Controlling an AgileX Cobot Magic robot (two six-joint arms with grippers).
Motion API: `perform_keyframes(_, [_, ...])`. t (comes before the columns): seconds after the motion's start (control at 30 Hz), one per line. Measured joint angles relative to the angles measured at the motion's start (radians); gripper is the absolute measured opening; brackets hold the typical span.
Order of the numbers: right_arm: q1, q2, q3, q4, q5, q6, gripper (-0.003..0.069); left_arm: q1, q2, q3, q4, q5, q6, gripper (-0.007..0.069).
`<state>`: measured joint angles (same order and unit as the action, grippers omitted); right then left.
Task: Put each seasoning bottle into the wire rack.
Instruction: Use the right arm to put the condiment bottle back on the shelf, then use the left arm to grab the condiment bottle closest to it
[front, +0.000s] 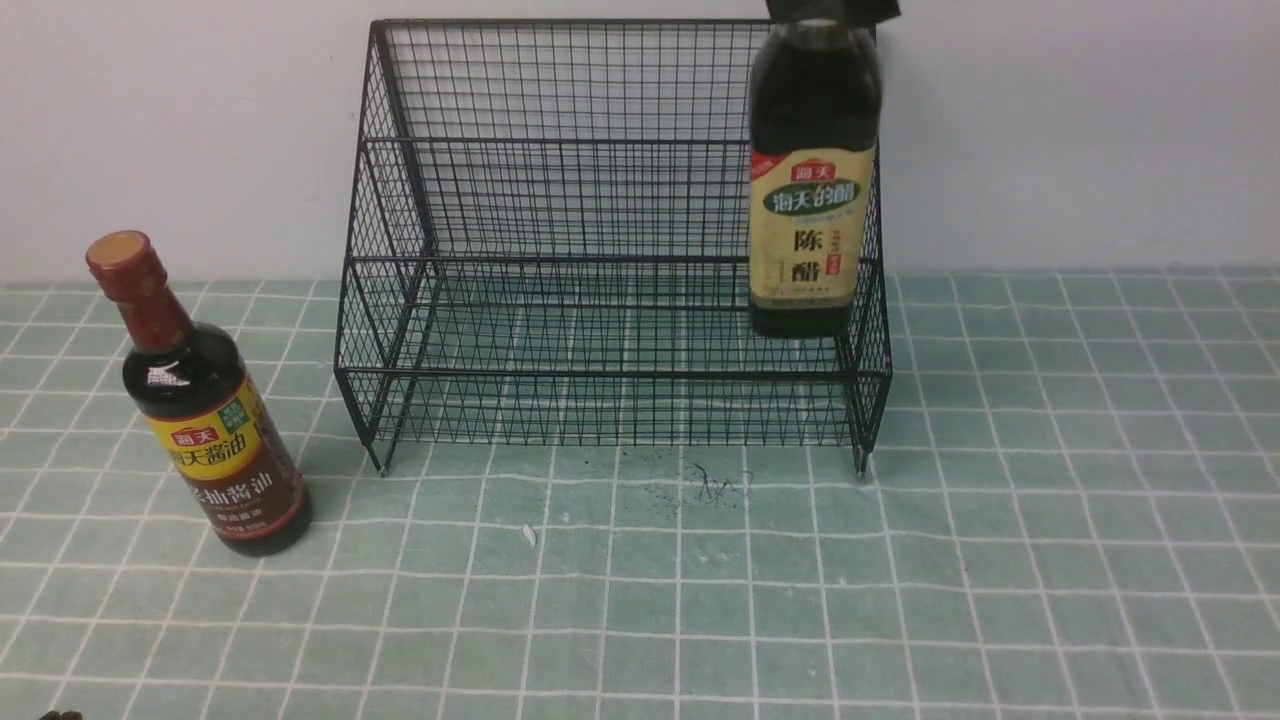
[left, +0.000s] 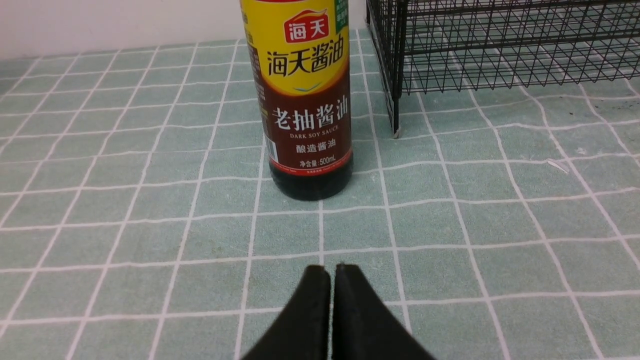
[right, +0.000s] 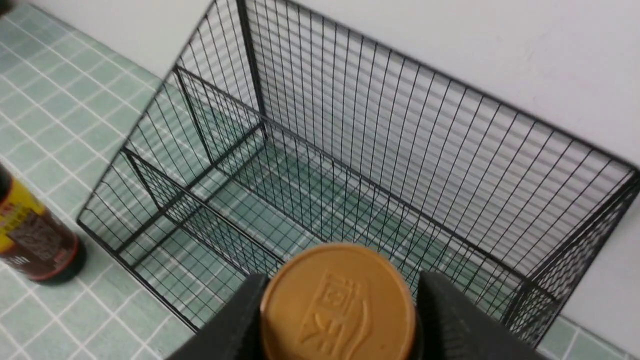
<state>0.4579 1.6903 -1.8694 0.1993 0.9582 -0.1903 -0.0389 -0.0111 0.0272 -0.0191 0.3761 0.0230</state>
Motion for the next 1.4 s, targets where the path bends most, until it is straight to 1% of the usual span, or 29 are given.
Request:
perform_keyframes(0.27, [0.000, 0.064, 0.000, 0.002, -0.002, 0.000, 0.0336, 0.000, 0.000, 0.000, 0.000, 0.000, 0.000, -0.0006])
perform_keyframes(0.8, [0.000, 0.136, -0.001, -0.017, 0.089, 0.000, 0.0336, 0.000, 0.000, 0.000, 0.000, 0.000, 0.000, -0.0006])
perform_keyframes(0.9, [0.000, 0.137, -0.003, -0.029, 0.091, 0.007, 0.0353, 0.000, 0.000, 0.000, 0.000, 0.000, 0.000, -0.0006])
perform_keyframes(0.97, [0.000, 0.137, -0.004, -0.039, 0.087, 0.007, 0.0377, 0.000, 0.000, 0.000, 0.000, 0.000, 0.000, -0.0006])
perform_keyframes(1.07, [0.000, 0.118, -0.009, -0.058, 0.085, 0.007, 0.0442, 0.000, 0.000, 0.000, 0.000, 0.000, 0.000, -0.0006])
perform_keyframes(1.13, [0.000, 0.094, -0.009, -0.064, 0.083, 0.007, 0.0461, 0.000, 0.000, 0.000, 0.000, 0.000, 0.000, -0.0006])
perform_keyframes(1.4, [0.000, -0.069, -0.009, -0.069, 0.096, 0.026, 0.0471, 0.000, 0.000, 0.000, 0.000, 0.000, 0.000, -0.0006])
